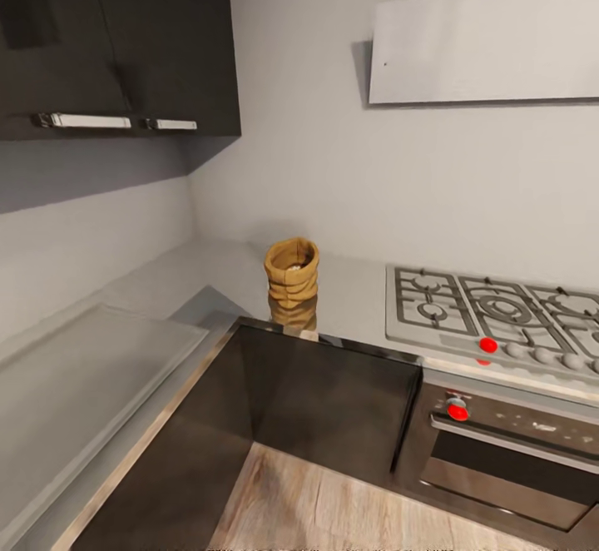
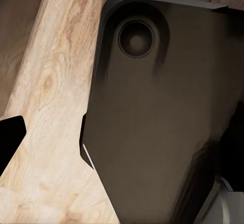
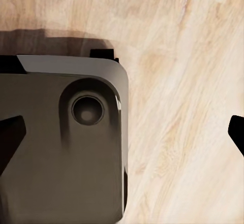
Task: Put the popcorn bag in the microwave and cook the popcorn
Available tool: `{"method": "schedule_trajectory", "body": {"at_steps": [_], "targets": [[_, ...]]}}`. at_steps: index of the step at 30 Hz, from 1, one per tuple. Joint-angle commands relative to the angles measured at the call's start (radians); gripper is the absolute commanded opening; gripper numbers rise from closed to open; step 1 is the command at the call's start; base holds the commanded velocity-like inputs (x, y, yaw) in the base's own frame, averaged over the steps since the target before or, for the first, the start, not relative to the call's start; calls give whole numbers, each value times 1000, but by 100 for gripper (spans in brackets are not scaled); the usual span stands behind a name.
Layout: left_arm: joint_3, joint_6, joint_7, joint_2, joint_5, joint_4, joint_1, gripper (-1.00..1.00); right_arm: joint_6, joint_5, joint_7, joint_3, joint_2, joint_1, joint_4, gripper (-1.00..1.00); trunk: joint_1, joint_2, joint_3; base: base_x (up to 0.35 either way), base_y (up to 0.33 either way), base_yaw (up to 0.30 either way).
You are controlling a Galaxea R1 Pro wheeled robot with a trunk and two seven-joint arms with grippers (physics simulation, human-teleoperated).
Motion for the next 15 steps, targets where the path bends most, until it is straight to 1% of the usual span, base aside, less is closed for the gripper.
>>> {"method": "schedule_trajectory", "body": {"at_steps": [1, 15], "targets": [[1, -2, 2, 0, 6, -1, 0, 100, -6, 7, 0, -8, -1, -1, 3, 100, 0, -1, -3, 0, 0, 0], [1, -3, 2, 0, 6, -1, 0, 100, -6, 7, -2, -8, -1, -1, 3, 100, 0, -1, -25, 0, 0, 0]]}}
